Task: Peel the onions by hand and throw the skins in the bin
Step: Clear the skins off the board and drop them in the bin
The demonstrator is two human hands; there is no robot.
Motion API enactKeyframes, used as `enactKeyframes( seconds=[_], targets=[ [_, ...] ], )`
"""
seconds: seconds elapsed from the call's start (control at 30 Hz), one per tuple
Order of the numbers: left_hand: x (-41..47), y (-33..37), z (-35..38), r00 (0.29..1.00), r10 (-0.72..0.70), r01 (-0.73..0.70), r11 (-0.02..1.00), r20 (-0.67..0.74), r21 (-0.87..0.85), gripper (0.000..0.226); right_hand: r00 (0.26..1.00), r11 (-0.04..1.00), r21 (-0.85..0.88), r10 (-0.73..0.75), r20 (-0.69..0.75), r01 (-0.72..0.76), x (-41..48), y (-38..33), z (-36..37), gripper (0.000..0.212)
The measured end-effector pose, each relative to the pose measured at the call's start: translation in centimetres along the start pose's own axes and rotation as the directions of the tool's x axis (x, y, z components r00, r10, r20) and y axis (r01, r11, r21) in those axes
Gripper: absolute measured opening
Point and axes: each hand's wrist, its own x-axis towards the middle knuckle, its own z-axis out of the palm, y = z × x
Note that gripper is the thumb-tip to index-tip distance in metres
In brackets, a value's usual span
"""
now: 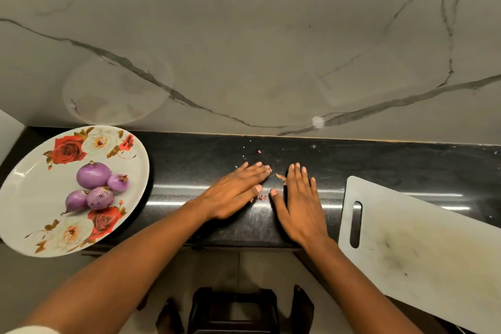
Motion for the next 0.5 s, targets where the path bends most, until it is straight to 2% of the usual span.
enactKeyframes(
  seconds=[0.1,0.2,0.27,0.33,0.4,0.5],
  targets=[
    [-2.0,0.7,0.4,0.999,0.009,-0.013,0.993,-0.035,-0.117,0.049,0.996,0.996,-0.012,-0.085,0.031,0.085,-1.3,-1.7,0.8,0.077],
    [-2.0,0.5,-0.4,0.97,-0.026,-0.005,0.992,-0.24,-0.129,0.049,0.979,0.982,0.015,-0.191,0.072,0.191,-2.3,-2.9,1.1,0.073],
    [-0.7,0.1,-1.5,0.938,-0.086,0.059,0.994,-0.336,-0.088,0.049,0.968,0.969,0.085,-0.239,0.073,0.233,-2.7,-3.1,0.7,0.071],
    [1.1,-0.3,-2.7,0.94,-0.169,0.17,0.985,-0.298,-0.023,0.052,0.98,0.968,0.156,-0.197,-0.02,0.197,-2.6,-2.6,0.1,0.065],
    [2.6,-1.1,-3.2,0.949,-0.238,0.255,0.965,-0.206,0.058,0.058,0.983,0.983,0.149,-0.086,-0.16,0.11,-2.0,-1.6,-0.6,0.056],
    [3.7,-2.0,-2.7,0.953,-0.287,0.299,0.944,-0.1,0.141,0.065,0.976,0.993,0.115,0.062,-0.209,-0.038,-0.9,-1.1,-1.4,0.05]
  ],
)
